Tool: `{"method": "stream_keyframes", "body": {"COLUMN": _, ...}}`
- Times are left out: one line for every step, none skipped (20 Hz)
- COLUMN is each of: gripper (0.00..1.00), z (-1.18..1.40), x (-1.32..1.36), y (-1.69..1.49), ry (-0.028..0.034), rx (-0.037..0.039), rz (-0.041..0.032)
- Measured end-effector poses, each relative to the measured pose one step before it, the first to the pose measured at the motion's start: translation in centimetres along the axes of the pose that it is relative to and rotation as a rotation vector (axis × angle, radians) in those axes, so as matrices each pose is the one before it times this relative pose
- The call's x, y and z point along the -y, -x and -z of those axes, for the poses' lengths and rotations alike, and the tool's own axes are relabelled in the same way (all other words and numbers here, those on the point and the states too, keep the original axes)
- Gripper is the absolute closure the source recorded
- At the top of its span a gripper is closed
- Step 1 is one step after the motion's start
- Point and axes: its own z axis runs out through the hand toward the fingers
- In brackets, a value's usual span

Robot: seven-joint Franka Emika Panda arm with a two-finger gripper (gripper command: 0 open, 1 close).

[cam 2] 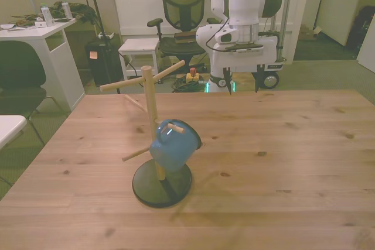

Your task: Unload the mug

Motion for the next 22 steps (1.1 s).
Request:
{"method": "stream_keyframes", "body": {"gripper": 0.0, "z": -0.023, "x": -0.009, "y": 0.007, "ry": 0.00045, "rx": 0.00049, "rz": 0.00053}}
{"method": "stream_keyframes", "body": {"gripper": 0.0, "z": -0.145, "x": -0.069, "y": 0.056, "ry": 0.00216, "rx": 0.00224, "rz": 0.0003}}
{"method": "stream_keyframes", "body": {"gripper": 0.0, "z": 0.191, "x": 0.066, "y": -0.324, "ry": -0.01359, "rx": -0.01447, "rz": -0.00976}}
{"method": "stream_keyframes", "body": {"gripper": 0.0, "z": 0.638, "x": 0.141, "y": -0.957, "ry": -0.03096, "rx": -0.03564, "rz": -0.02128}}
{"method": "stream_keyframes", "body": {"gripper": 0.0, "z": 0.571, "x": 0.128, "y": -1.263, "ry": -0.02395, "rx": -0.03202, "rz": -0.02438}}
{"method": "stream_keyframes", "body": {"gripper": 0.0, "z": 0.491, "x": 0.084, "y": -1.512, "ry": -0.01875, "rx": -0.03287, "rz": -0.02829}}
{"method": "stream_keyframes", "body": {"gripper": 0.0, "z": 0.228, "x": 0.184, "y": -1.491, "ry": -0.01215, "rx": -0.02721, "rz": -0.02256}}
{"method": "stream_keyframes", "body": {"gripper": 0.0, "z": 0.022, "x": 0.329, "y": -1.45, "ry": -0.00857, "rx": -0.02828, "rz": -0.01787}}
{"method": "stream_keyframes", "body": {"gripper": 0.0, "z": -0.18, "x": 0.428, "y": -1.358, "ry": -0.00938, "rx": -0.03011, "rz": -0.0211}}
{"method": "stream_keyframes", "body": {"gripper": 0.0, "z": -0.361, "x": 0.512, "y": -1.221, "ry": -0.00719, "rx": -0.02498, "rz": -0.01434}}
{"method": "stream_keyframes", "body": {"gripper": 0.0, "z": -0.511, "x": 0.592, "y": -1.187, "ry": -0.00694, "rx": -0.02239, "rz": -0.01618}}
{"method": "stream_keyframes", "body": {"gripper": 0.0, "z": -0.534, "x": 0.641, "y": -1.166, "ry": -0.00795, "rx": -0.02803, "rz": -0.01622}}
{"method": "stream_keyframes", "body": {"gripper": 0.0, "z": -0.626, "x": 0.705, "y": -1.06, "ry": -0.00685, "rx": -0.02301, "rz": -0.0151}}
{"method": "stream_keyframes", "body": {"gripper": 0.0, "z": -0.619, "x": 0.715, "y": -0.974, "ry": -0.0041, "rx": -0.02114, "rz": -0.01337}}
{"method": "stream_keyframes", "body": {"gripper": 0.0, "z": -0.554, "x": 0.76, "y": -0.934, "ry": -0.00493, "rx": -0.02509, "rz": -0.01402}}
{"method": "stream_keyframes", "body": {"gripper": 0.0, "z": -0.467, "x": 0.77, "y": -0.872, "ry": -0.00687, "rx": -0.02587, "rz": -0.01581}}
{"method": "stream_keyframes", "body": {"gripper": 0.0, "z": -0.411, "x": 0.732, "y": -0.771, "ry": -0.00252, "rx": -0.02375, "rz": -0.00873}}
{"method": "stream_keyframes", "body": {"gripper": 0.0, "z": -0.992, "x": 1.685, "y": -1.094, "ry": 0.00088, "rx": -0.02946, "rz": -0.01235}}
{"method": "stream_keyframes", "body": {"gripper": 0.0, "z": 0.082, "x": 0.192, "y": -0.002, "ry": -0.00132, "rx": -0.00466, "rz": 0.00418}}
{"method": "stream_keyframes", "body": {"gripper": 0.0, "z": 0.032, "x": 0.199, "y": 0.098, "ry": -0.00087, "rx": -0.00666, "rz": 0.00276}}
{"method": "stream_keyframes", "body": {"gripper": 0.0, "z": -0.019, "x": 0.289, "y": 0.285, "ry": -0.00771, "rx": -0.0008, "rz": 0.00046}}
{"method": "stream_keyframes", "body": {"gripper": 0.0, "z": -0.077, "x": 0.324, "y": 0.355, "ry": -0.00747, "rx": -0.0015, "rz": 0.00314}}
